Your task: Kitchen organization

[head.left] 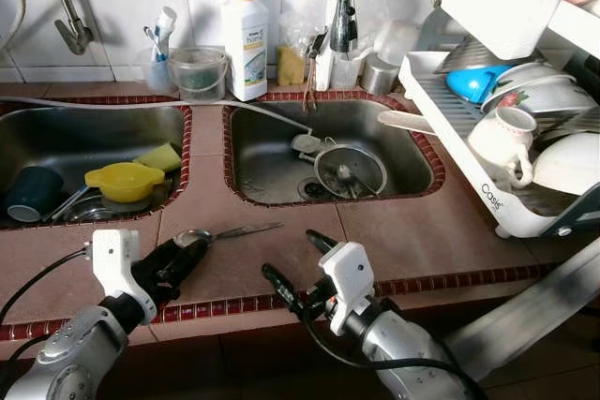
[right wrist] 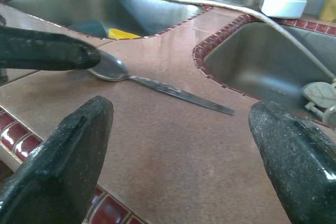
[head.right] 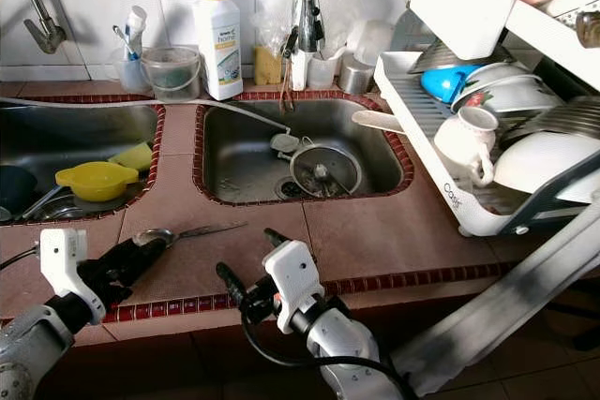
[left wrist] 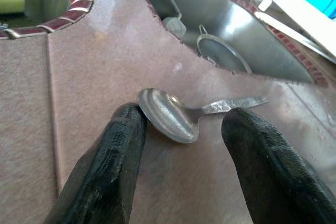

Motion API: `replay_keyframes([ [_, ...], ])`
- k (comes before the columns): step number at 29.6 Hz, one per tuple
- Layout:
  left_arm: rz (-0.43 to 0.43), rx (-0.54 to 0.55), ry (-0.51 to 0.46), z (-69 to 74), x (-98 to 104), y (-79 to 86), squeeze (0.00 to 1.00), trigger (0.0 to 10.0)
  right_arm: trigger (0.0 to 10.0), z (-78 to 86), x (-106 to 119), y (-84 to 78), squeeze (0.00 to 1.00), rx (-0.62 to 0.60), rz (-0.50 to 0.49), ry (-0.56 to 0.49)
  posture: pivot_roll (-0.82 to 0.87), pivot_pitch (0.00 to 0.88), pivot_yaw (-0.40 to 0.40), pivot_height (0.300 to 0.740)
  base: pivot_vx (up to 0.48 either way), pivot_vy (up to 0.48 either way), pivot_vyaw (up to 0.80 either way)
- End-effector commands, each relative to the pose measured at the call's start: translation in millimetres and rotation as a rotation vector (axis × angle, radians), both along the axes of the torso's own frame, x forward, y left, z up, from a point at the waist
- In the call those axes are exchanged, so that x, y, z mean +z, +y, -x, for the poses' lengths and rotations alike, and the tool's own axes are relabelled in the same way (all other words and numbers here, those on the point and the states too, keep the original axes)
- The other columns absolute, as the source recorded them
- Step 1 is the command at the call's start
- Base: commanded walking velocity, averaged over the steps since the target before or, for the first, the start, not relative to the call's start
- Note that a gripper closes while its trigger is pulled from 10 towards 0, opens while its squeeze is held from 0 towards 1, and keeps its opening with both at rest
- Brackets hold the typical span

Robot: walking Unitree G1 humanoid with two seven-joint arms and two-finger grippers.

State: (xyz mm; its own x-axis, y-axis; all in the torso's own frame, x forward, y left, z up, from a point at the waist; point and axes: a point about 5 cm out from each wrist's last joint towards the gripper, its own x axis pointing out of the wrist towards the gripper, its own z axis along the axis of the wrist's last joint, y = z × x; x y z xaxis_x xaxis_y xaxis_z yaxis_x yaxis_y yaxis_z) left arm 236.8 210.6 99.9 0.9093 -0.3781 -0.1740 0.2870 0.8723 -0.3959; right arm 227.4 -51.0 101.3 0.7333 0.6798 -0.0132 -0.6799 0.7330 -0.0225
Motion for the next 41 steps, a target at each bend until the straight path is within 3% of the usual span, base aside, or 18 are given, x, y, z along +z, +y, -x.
replay_keyframes([
  [1, -0.001, -0.017, -0.015, -2.9, 3.9, -3.9, 0.0, 10.0, 10.0, -0.2, 5.0, -2.1, 0.0, -0.015, -0.003, -0.021, -0.08, 0.056, -0.027, 0.74, 0.0, 0.0, 0.0],
  [2, -0.009, -0.013, -0.008, -4.1, 3.0, -5.1, 0.0, 10.0, 10.0, -0.1, 4.9, -2.3, 0.0, -0.02, -0.003, -0.021, -0.08, 0.055, -0.025, 0.74, 0.0, 0.0, 0.0],
  [3, -0.017, -0.01, -0.001, -4.9, 2.2, -5.8, 0.0, 7.5, 10.0, 0.2, 4.8, -2.3, 0.0, -0.023, -0.004, -0.02, -0.09, 0.054, -0.021, 0.74, 0.0, 0.0, 0.0],
  [4, -0.031, -0.006, 0.006, -6.7, 0.7, -7.5, 0.0, 5.5, 10.0, 0.7, 4.7, -2.2, 0.0, -0.028, -0.005, -0.02, -0.09, 0.054, -0.018, 0.74, 0.0, 0.0, 0.0],
  [5, -0.036, 0.0, 0.012, -7.3, 0.0, -7.6, 0.0, 5.5, 10.0, 1.0, 4.6, -2.0, 0.0, -0.029, -0.005, -0.02, -0.09, 0.053, -0.017, 0.74, 0.0, 0.0, 0.0],
  [6, -0.04, 0.005, 0.016, -7.7, -0.5, -7.6, 0.0, 4.4, 10.0, 1.1, 4.6, -2.0, 0.0, -0.031, -0.006, -0.02, -0.09, 0.053, -0.017, 0.74, 0.0, 0.0, 0.0],
  [7, -0.036, 0.004, 0.013, -7.9, -0.3, -7.8, 0.0, 0.4, 10.0, 1.1, 4.7, -1.9, 0.0, -0.031, -0.006, -0.02, -0.09, 0.053, -0.017, 0.74, 0.0, 0.0, 0.0],
  [10, -0.048, 0.017, 0.021, -10.3, -1.3, -6.8, 0.0, 0.0, 10.0, 1.5, 4.8, -2.1, 0.0, -0.04, -0.007, -0.02, -0.09, 0.057, -0.013, 0.74, 0.0, 0.0, 0.0],
  [31, -0.079, 0.019, 0.033, -11.4, -1.9, -4.7, 0.0, 0.0, 10.0, 2.4, 4.9, -2.3, 0.0, -0.058, -0.011, -0.016, -0.09, 0.078, -0.006, 0.74, 0.0, 0.0, 0.0],
  [41, -0.051, 0.037, 0.033, -12.8, -1.9, -5.2, 0.0, 0.0, 10.0, 3.3, 5.6, -2.6, 0.0, -0.061, -0.015, -0.015, -0.09, 0.083, -0.002, 0.74, 0.0, 0.0, 0.0],
])
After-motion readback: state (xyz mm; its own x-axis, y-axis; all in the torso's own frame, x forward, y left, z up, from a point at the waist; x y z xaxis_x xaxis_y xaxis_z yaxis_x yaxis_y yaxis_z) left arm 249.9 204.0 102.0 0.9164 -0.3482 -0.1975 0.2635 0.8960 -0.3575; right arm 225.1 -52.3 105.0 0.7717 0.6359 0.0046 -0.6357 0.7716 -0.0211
